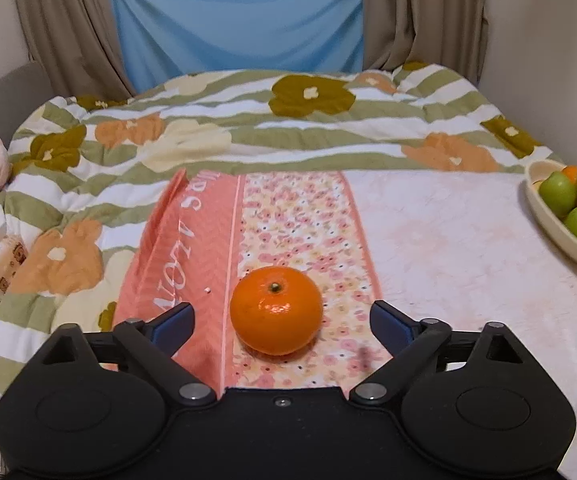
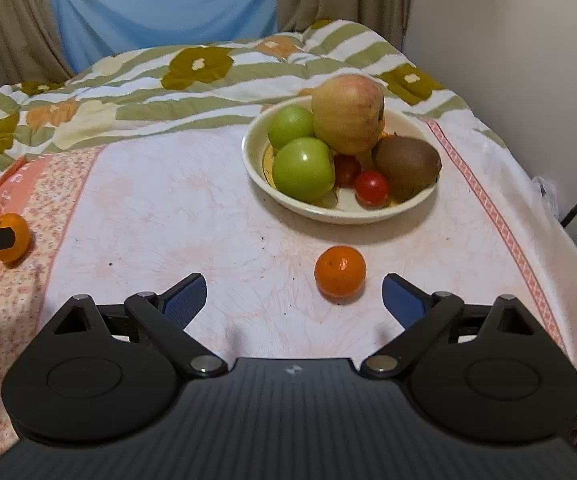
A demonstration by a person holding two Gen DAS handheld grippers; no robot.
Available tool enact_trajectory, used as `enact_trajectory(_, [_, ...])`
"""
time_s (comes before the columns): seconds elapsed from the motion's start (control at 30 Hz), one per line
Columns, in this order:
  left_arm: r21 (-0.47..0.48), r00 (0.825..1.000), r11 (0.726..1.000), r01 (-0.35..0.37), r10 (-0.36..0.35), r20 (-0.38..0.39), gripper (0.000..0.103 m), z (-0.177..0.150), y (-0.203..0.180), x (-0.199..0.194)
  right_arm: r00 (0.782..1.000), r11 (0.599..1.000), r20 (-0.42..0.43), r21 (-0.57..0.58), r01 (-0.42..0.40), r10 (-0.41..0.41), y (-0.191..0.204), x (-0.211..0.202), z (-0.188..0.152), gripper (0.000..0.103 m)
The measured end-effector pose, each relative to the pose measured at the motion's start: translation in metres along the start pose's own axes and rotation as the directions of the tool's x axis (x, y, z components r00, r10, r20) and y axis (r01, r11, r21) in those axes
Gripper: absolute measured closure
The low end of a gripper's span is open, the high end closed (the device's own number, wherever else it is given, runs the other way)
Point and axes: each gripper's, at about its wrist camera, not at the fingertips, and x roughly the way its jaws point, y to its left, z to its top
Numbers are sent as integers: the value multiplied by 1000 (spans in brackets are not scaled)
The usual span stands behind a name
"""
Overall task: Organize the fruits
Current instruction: 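Close left gripper on large orange while right reaches toward small mandarin, then close the right gripper on the small mandarin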
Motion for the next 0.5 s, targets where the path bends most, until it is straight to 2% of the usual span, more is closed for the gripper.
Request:
enact_trajectory(0.2, [10,999,1000,9,-9,-35,18,1,2,23,999,999,-29,19,34,-33,-1,21,-4,0])
enact_trajectory(0.27, [16,999,1000,19,-18,-50,32,0,2,28,999,999,-38,30,38,-37,-2,27,-4,0])
enact_trajectory(0.33, [28,998,1000,8,-6,-56,38,-1,0,31,998,998,-46,37,45,-43,-2,31,-5,0])
enact_trajectory(0.5, [16,998,999,30,-29,-52,38,-1,7,32,997,997,-55,46,58,-55,-5,41,-5,8])
